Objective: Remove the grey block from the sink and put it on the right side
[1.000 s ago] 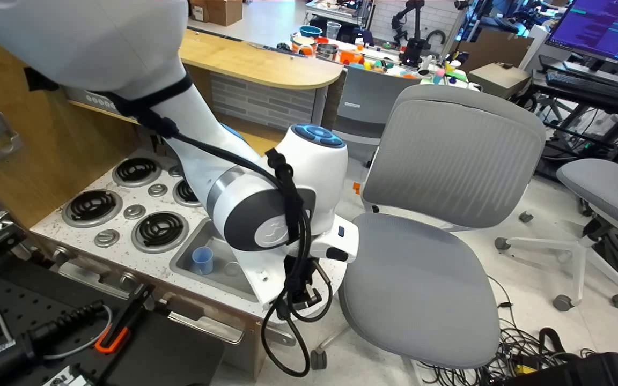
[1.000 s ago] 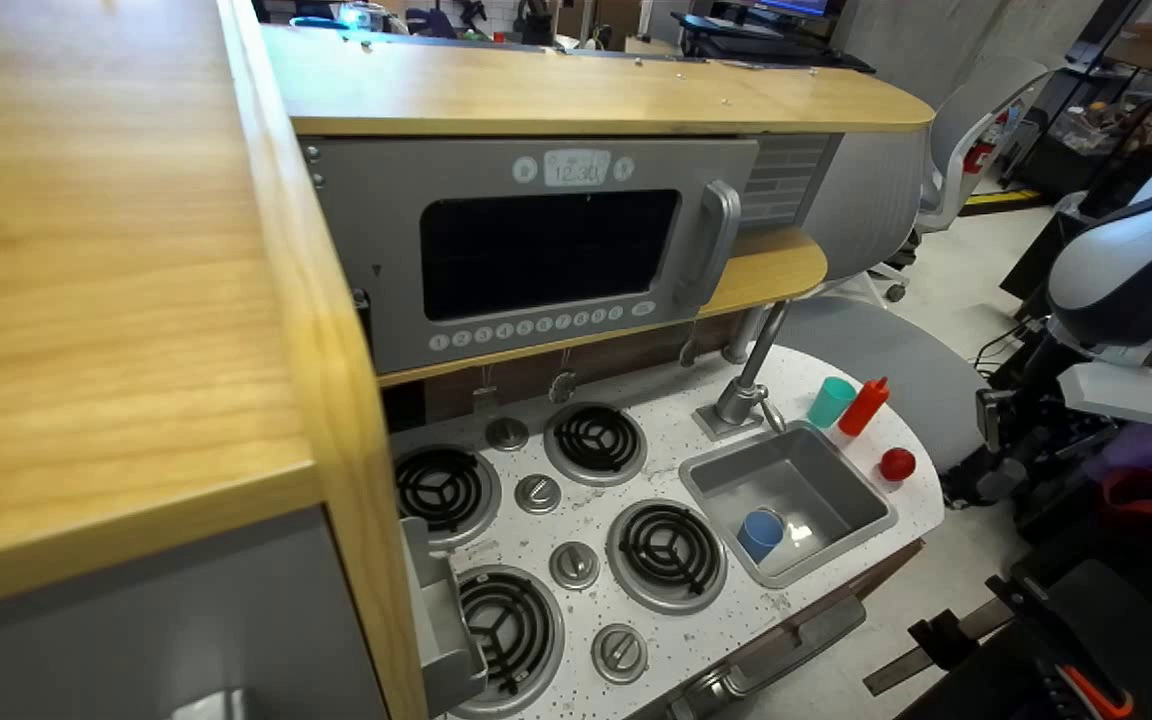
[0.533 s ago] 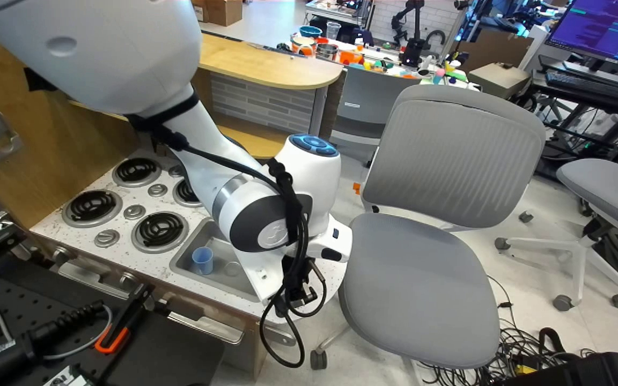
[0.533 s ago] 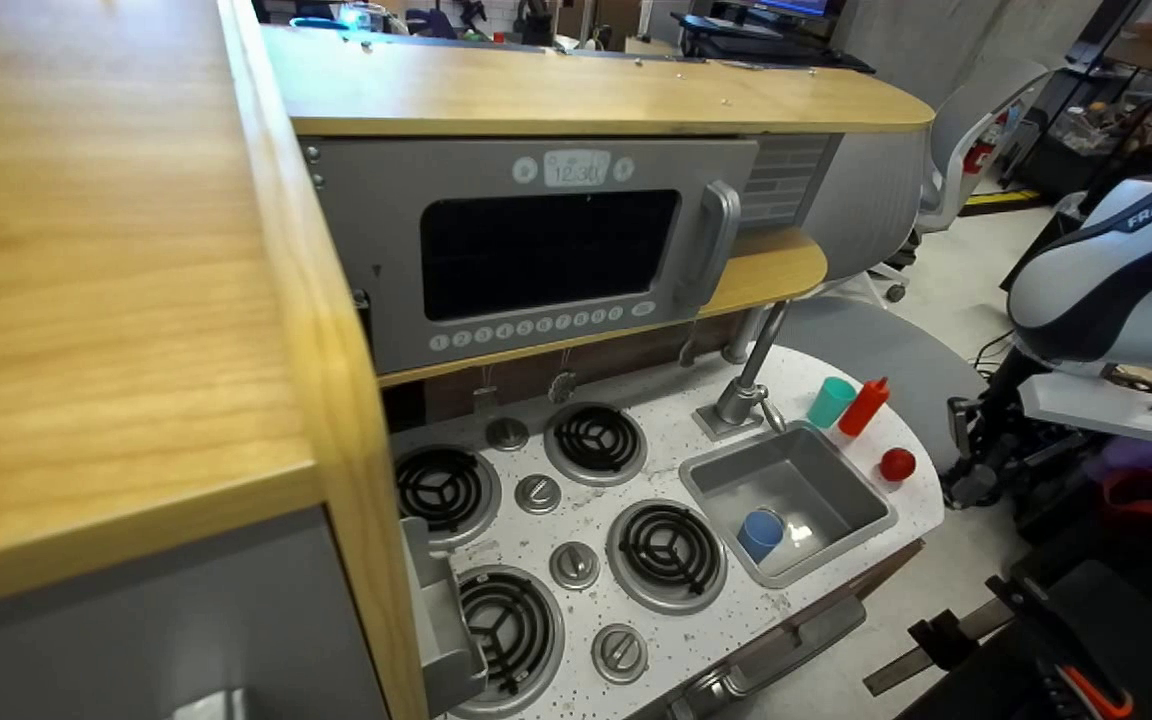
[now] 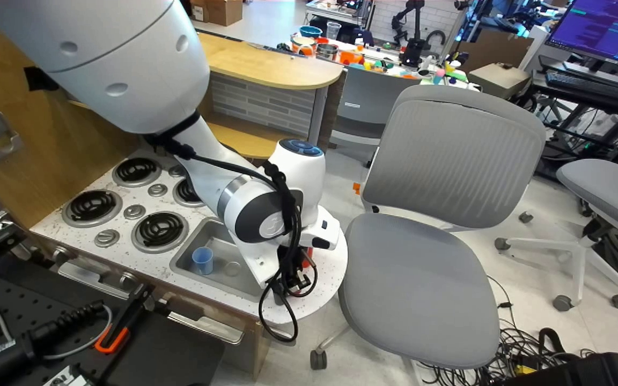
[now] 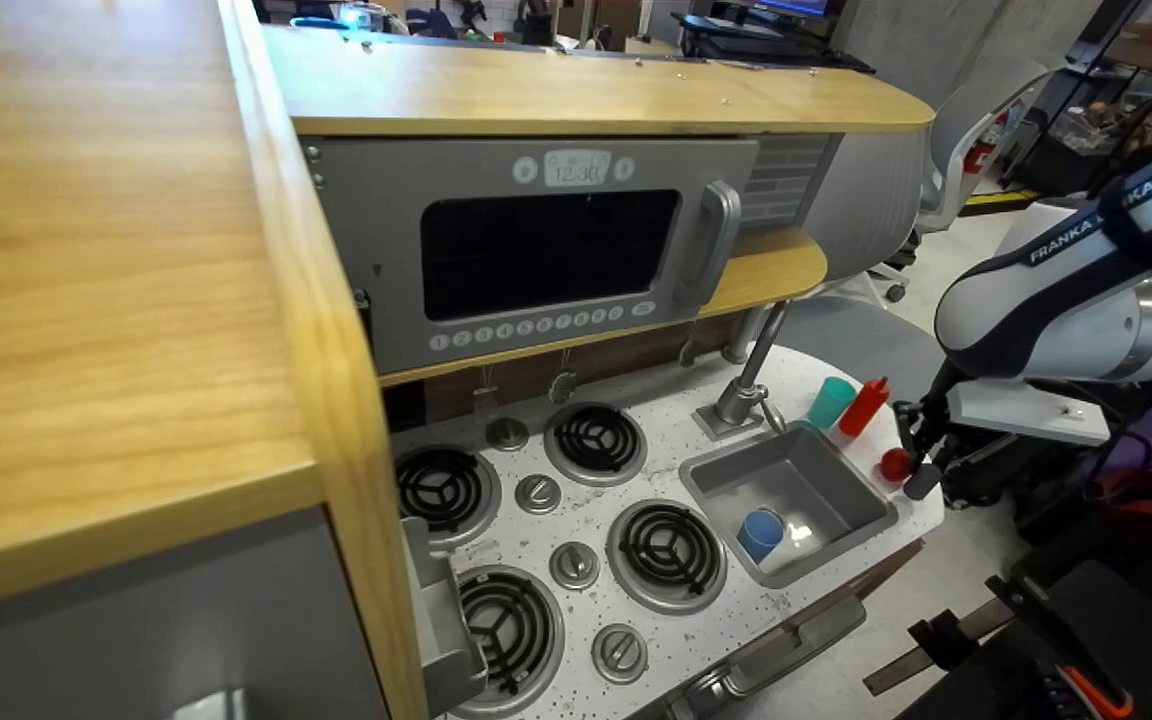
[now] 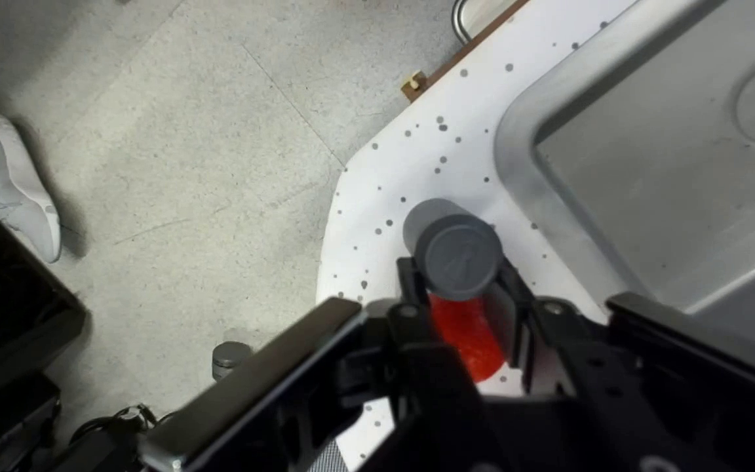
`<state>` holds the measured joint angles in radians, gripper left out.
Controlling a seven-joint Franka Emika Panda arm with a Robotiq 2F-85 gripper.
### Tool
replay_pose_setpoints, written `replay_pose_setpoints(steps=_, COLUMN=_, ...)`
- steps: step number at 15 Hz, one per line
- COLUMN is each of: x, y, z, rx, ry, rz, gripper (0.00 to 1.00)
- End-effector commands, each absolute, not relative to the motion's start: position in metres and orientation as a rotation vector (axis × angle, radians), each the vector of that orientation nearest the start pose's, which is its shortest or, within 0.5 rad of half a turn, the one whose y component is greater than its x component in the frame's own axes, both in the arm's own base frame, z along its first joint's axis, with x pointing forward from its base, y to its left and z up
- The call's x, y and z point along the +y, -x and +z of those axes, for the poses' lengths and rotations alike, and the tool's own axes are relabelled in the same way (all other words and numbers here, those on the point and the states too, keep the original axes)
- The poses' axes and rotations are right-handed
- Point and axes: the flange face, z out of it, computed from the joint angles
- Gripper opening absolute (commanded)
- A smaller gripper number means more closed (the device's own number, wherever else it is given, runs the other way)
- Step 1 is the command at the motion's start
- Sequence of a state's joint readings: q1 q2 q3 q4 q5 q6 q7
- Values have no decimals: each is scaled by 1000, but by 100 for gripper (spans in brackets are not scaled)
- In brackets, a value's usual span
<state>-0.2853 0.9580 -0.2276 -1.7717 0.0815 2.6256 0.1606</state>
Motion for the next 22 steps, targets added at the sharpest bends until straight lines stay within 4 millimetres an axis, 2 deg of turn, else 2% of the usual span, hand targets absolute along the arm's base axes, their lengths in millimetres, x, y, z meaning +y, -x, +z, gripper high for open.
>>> replay_pose_setpoints(steps=1, x=-298, y=-544, z=14, rx=1100, ry=3102, rz=212, gripper=7)
replay_pose_setpoints(steps=10, x=-297, y=-524, z=23, rx=1223, ry=3055, rz=247, gripper=7)
replay_pose_setpoints(steps=11, x=-298, y=-522, z=22, rx=1230, ry=3051, rz=253, gripper=42)
replay_pose_setpoints(steps=12, x=-297, y=-521, z=22, rx=1227, ry=3058, rz=262, gripper=54)
replay_pose_setpoints(steps=15, x=-285, y=-526, z=32, rx=1167, ry=3120, rz=198, gripper=76)
replay_pose_setpoints(steps=18, x=-266, y=-538, z=55, rx=1090, ry=3175, rz=87, gripper=97)
replay_pose_setpoints(steps=20, x=-255, y=-536, z=78, rx=1035, ry=3194, rz=78, gripper=100)
replay_pose_setpoints(steps=22, x=-239, y=-526, z=94, rx=964, ry=3222, rz=179, gripper=100)
